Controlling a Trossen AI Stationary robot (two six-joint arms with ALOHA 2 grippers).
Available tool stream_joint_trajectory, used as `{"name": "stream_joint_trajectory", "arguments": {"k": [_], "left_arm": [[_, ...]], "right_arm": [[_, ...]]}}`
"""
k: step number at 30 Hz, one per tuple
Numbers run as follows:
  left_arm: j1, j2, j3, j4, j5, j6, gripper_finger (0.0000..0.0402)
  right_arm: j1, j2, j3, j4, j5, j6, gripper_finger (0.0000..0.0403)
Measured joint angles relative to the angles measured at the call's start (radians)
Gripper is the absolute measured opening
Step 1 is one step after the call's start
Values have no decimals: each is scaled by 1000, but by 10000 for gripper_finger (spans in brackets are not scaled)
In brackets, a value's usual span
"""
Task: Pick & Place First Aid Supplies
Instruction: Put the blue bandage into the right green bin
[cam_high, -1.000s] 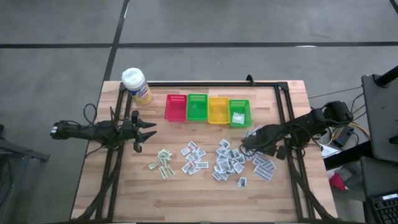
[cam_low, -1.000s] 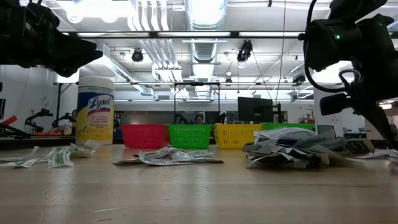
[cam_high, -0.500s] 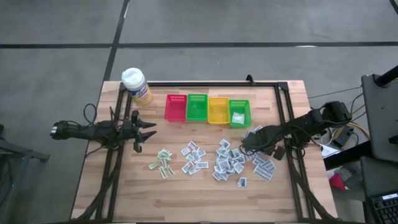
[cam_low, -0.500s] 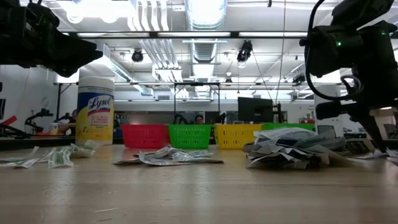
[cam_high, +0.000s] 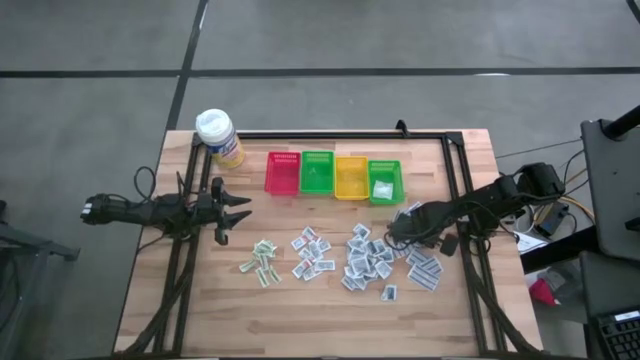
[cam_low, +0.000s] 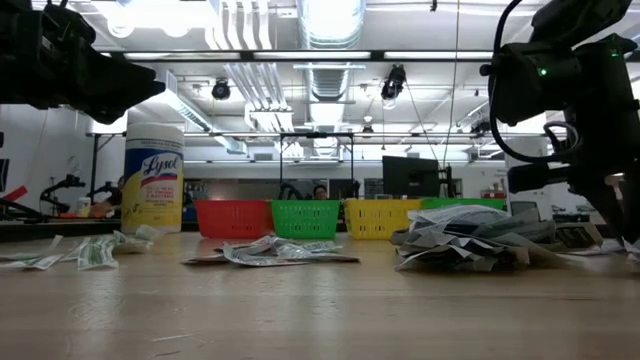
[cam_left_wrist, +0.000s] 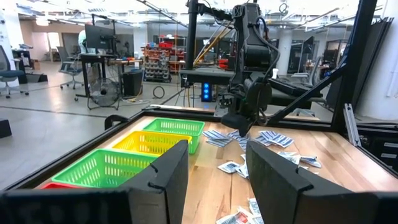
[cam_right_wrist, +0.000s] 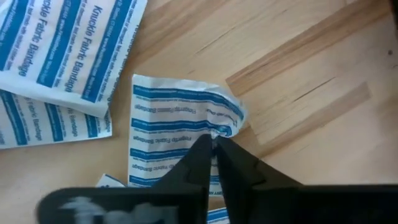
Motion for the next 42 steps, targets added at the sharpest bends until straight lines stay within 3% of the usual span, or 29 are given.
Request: {"name": "stream_joint_trajectory", "arguments": {"k": [5, 19, 25, 30, 35, 42], "left_arm": [[0, 0, 0, 0, 0, 3, 158], [0, 0, 0, 0, 0, 11, 158], [0, 0, 0, 0, 0, 11, 158], [0, 0, 0, 0, 0, 11, 158], [0, 0, 0, 0, 0, 11, 158], [0, 0, 0, 1, 0, 11, 158]], "right_arm": [[0, -31, -5, -2, -10, -72, 9], [3, -303, 82, -176, -2, -149, 8], [3, -391, 140, -174, 91, -234, 8], [3, -447, 187, -61, 262, -357, 8], [2, -482, 208, 145, 465, -610, 8], [3, -508, 208, 510, 517, -1101, 8]]}}
